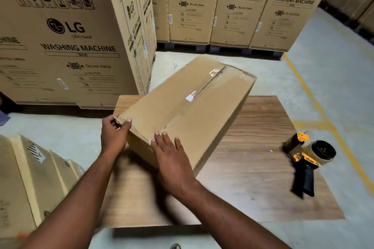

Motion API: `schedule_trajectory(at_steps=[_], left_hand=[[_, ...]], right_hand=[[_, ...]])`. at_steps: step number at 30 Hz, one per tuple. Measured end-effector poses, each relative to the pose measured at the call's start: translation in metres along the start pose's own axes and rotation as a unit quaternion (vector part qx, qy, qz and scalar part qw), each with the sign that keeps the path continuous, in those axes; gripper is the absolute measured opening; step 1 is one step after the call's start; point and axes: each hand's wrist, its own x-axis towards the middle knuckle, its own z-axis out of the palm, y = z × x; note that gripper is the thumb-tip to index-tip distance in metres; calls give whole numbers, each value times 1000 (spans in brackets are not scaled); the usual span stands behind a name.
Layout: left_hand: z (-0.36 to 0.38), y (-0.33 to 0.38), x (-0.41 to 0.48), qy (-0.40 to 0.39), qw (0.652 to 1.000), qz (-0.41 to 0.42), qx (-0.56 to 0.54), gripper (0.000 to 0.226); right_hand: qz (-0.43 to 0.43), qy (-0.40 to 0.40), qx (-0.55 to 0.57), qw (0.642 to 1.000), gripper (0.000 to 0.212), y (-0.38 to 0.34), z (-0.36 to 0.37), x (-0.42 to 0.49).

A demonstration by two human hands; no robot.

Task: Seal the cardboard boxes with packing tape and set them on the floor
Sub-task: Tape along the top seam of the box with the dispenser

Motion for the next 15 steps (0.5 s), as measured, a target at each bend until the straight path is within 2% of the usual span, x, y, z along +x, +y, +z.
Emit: schedule_trajectory(at_steps=[3, 7, 10, 12, 15], left_hand=[[8, -1, -28, -45, 999, -5, 16, 52], [37, 7, -78, -146, 989, -25, 7, 54], [56, 17, -112, -206, 978, -30, 12, 53], [62, 20, -129, -236, 971, -26, 34, 62], [62, 25, -148, -269, 961, -23, 65, 77]], right_hand=[[25, 79, 69, 994, 79, 47, -8, -19], [58, 142, 122, 981, 78, 119, -16, -62], [56, 204, 121, 970, 51, 151, -19, -91], [58, 240, 126, 961, 33, 161, -22, -105], [52, 273, 105, 955, 28, 168, -28, -124]])
